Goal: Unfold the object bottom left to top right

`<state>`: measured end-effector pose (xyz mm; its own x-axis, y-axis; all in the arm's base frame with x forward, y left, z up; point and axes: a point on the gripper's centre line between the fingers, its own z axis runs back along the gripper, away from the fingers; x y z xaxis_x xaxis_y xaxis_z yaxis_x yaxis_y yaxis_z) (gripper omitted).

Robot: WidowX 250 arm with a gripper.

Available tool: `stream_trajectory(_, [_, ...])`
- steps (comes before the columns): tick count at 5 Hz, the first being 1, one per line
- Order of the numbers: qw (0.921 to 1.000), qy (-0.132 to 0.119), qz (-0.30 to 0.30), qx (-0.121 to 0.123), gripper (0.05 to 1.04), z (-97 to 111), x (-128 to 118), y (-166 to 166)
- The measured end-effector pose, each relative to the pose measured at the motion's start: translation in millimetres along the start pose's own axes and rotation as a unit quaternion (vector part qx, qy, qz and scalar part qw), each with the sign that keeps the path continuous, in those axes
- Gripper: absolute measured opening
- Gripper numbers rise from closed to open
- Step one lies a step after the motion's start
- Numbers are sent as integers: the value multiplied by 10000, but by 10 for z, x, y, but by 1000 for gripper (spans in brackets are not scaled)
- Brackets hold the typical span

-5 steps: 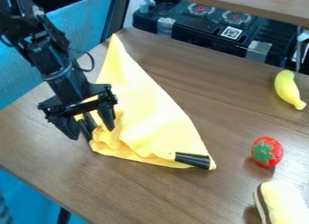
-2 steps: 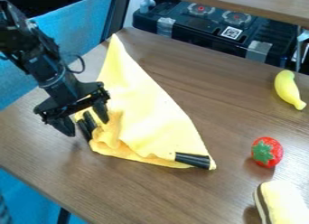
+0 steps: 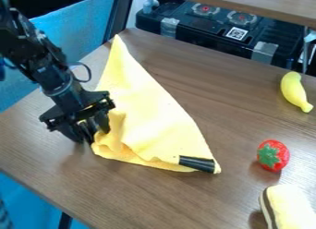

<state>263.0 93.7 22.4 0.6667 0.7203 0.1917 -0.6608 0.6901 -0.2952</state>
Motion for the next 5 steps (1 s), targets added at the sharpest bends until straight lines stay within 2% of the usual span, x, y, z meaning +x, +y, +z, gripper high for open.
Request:
stream_trajectory(1, [10000, -25, -52, -6, 385, -6, 4, -11])
stream_trajectory(2, [10000, 79, -36, -27, 167, 8, -31, -24])
stream_trajectory(3, [9998, 171, -21, -67, 101, 58, -58, -45])
stream_trajectory(5, [9997, 193, -16, -137, 421, 101, 7, -49])
